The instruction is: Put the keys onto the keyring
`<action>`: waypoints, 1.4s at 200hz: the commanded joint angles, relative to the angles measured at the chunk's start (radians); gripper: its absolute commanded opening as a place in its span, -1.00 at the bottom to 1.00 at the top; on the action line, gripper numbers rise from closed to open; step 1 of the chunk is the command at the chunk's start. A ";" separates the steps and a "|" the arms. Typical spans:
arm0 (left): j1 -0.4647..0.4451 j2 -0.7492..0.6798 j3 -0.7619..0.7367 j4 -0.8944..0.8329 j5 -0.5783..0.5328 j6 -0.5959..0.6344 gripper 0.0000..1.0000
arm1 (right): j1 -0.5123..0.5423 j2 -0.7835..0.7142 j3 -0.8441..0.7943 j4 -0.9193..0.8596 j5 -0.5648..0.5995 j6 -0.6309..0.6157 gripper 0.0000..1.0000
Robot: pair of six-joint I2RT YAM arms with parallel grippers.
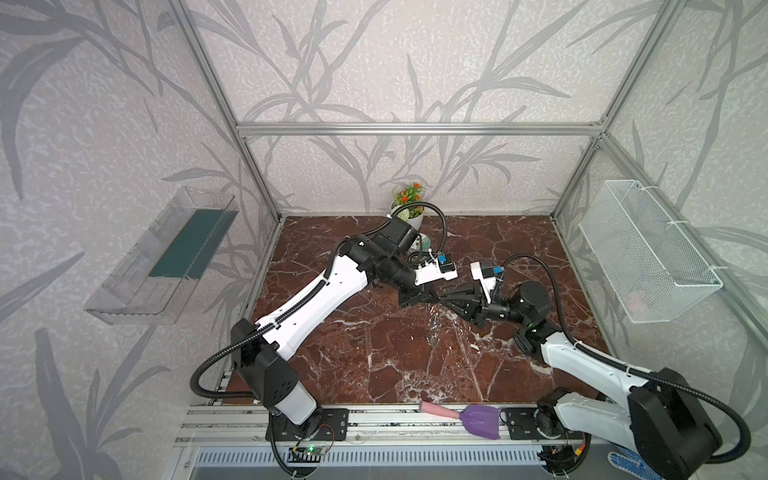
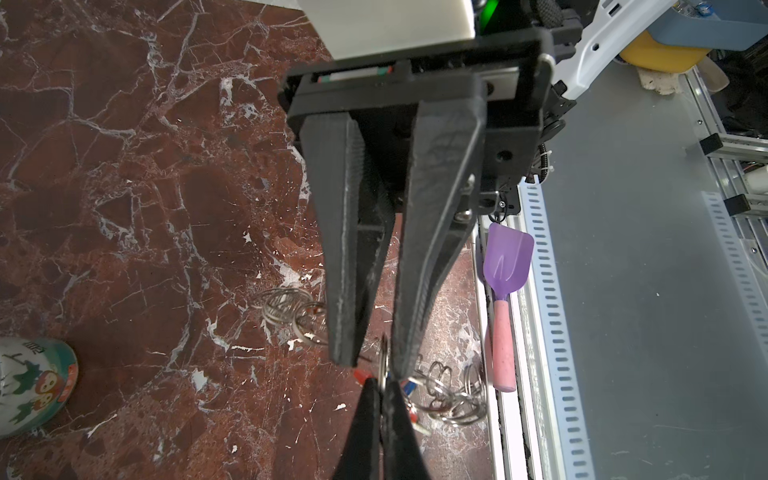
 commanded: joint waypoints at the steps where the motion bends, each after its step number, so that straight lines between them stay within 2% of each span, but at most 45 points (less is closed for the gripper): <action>1: -0.005 0.012 0.050 -0.023 0.035 0.029 -1.00 | 0.008 0.008 0.018 0.014 -0.017 -0.025 -0.63; 97: -0.004 0.011 0.056 -0.021 0.052 0.016 -1.00 | 0.010 0.001 0.008 -0.028 -0.011 -0.061 -1.00; 141: -0.001 0.004 0.042 -0.019 0.050 0.010 -1.00 | 0.010 -0.017 0.001 -0.041 0.008 -0.059 -1.00; 179: 0.020 -0.009 0.020 0.011 0.086 -0.048 -1.00 | 0.011 -0.049 -0.007 -0.024 0.048 -0.035 -1.00; 212: 0.072 -0.074 -0.064 0.110 0.155 -0.138 -0.80 | 0.010 -0.064 -0.018 0.002 0.098 -0.026 -1.00; 243: 0.146 -0.200 -0.237 0.343 0.216 -0.299 -0.34 | 0.011 -0.068 -0.025 0.025 0.108 -0.016 -1.00; 280: 0.190 -0.282 -0.377 0.492 0.242 -0.409 -0.10 | 0.010 -0.059 -0.018 0.063 0.096 0.006 -1.00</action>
